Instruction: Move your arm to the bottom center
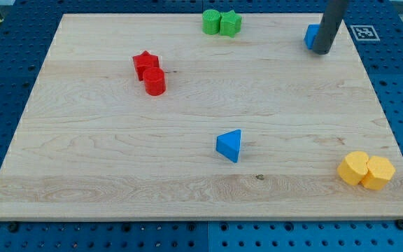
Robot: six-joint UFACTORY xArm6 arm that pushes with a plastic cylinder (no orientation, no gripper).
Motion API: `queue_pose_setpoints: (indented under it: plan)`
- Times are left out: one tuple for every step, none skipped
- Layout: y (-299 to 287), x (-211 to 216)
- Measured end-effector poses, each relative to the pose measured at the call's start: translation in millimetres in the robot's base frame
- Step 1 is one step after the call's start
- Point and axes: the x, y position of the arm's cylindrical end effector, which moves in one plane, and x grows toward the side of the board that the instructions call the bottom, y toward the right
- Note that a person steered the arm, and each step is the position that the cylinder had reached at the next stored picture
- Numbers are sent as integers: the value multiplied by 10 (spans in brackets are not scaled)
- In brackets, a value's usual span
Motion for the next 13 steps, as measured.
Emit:
queue_pose_setpoints:
  plan:
    - [195,-152]
    - [256,-227]
    - [318,-227]
    - [437,-180]
    - [440,-4]
    - [440,148]
    - [420,148]
    - [233,230]
    - [-70,476]
    - [-467,755]
    - [-876,1001]
    - [-1308,1234]
    - [-1769,1421]
